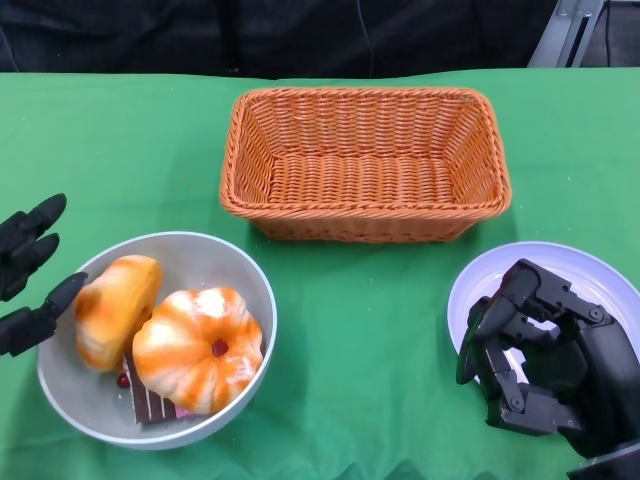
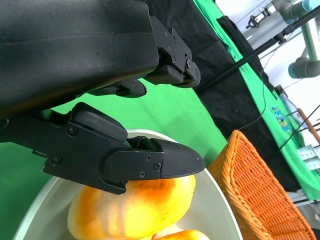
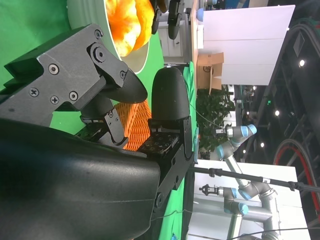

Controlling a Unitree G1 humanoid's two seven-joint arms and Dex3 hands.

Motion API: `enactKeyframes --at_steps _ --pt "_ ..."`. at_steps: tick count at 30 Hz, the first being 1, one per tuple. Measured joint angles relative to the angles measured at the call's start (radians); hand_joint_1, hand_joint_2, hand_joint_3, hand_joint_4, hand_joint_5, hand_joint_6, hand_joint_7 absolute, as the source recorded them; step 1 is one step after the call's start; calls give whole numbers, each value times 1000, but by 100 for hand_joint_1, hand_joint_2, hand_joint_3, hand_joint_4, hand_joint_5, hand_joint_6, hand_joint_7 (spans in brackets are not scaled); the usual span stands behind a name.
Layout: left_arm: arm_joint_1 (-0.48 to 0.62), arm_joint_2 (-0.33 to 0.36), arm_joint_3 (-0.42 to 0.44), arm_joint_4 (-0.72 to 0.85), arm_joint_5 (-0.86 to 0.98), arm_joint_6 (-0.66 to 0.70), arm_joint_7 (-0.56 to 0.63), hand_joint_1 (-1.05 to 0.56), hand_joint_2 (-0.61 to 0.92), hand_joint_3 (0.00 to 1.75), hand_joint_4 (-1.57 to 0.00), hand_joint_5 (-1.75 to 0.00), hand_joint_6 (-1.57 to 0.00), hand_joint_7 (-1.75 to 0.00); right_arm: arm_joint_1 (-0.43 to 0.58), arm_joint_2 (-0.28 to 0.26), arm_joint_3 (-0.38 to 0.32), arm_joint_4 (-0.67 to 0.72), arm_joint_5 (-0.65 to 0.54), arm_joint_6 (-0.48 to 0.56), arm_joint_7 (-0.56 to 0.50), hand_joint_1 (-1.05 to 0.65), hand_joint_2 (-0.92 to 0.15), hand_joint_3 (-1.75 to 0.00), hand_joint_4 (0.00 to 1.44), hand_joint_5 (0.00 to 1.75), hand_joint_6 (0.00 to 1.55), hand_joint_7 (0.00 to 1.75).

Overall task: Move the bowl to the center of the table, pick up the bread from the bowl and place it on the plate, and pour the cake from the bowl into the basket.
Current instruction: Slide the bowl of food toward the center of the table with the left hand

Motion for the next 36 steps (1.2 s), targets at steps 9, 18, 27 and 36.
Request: enactKeyframes --at_steps 9,18,27,36 --pt "-1 0 -10 2 2 36 -1 -84 92 55 -32 0 -31 0 2 0 0 -1 -3 0 -8 -10 -53 -124 75 175 64 157" --pt "-1 -8 -5 -2 -54 70 -89 -88 92 58 -31 -1 -29 0 2 0 1 -1 -3 0 -8 -10 -54 -123 75 175 63 158" --pt "0 -17 -7 -14 -72 104 -131 -90 92 58 -31 -1 -28 0 2 1 1 6 -15 -13 -10 -12 -54 -122 75 175 63 159" --pt "0 -37 -9 -37 -73 136 -144 -89 92 58 -27 0 -26 0 2 0 1 6 -15 -15 -13 -12 -54 -122 75 175 63 159"
